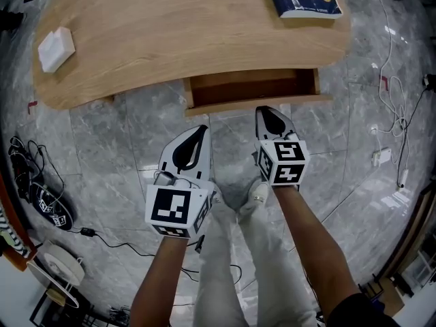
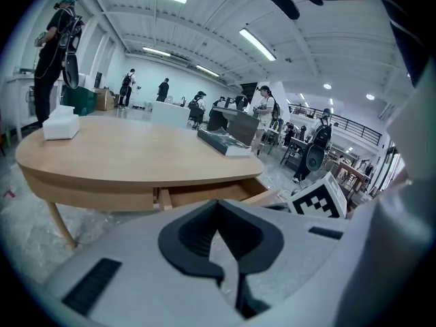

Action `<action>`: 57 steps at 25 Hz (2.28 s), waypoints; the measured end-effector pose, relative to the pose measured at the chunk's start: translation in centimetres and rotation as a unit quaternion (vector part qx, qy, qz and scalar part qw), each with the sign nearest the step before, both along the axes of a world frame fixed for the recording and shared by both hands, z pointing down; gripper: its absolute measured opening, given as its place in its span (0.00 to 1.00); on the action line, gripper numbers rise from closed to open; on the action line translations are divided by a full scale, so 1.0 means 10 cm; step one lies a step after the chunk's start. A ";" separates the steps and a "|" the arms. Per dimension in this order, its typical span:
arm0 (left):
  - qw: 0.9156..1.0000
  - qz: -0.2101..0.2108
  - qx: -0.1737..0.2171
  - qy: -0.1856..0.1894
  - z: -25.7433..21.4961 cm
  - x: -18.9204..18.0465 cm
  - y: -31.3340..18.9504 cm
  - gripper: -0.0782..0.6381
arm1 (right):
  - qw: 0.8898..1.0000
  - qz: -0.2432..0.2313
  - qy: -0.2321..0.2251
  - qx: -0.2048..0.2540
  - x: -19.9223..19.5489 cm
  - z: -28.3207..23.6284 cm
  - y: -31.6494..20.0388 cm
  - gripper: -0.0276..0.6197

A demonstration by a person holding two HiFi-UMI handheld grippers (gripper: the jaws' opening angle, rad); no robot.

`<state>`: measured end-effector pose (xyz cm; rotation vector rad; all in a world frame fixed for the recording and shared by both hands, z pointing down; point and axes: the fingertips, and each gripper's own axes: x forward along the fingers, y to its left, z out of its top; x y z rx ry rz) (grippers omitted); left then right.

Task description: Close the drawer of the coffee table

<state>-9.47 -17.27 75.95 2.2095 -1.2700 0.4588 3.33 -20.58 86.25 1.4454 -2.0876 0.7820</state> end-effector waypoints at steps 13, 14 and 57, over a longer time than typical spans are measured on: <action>1.000 0.000 -0.005 0.006 0.06 0.03 -0.01 0.11 | 1.000 -0.009 0.017 0.015 -0.04 0.00 -0.35 0.06; 1.000 0.000 -0.005 0.006 0.06 0.04 -0.01 0.11 | 1.000 -0.010 0.019 0.016 -0.04 0.00 -0.39 0.06; 1.000 0.008 -0.019 0.006 0.19 0.16 -0.07 0.11 | 0.999 -0.007 0.012 0.040 -0.10 -0.02 -1.00 0.06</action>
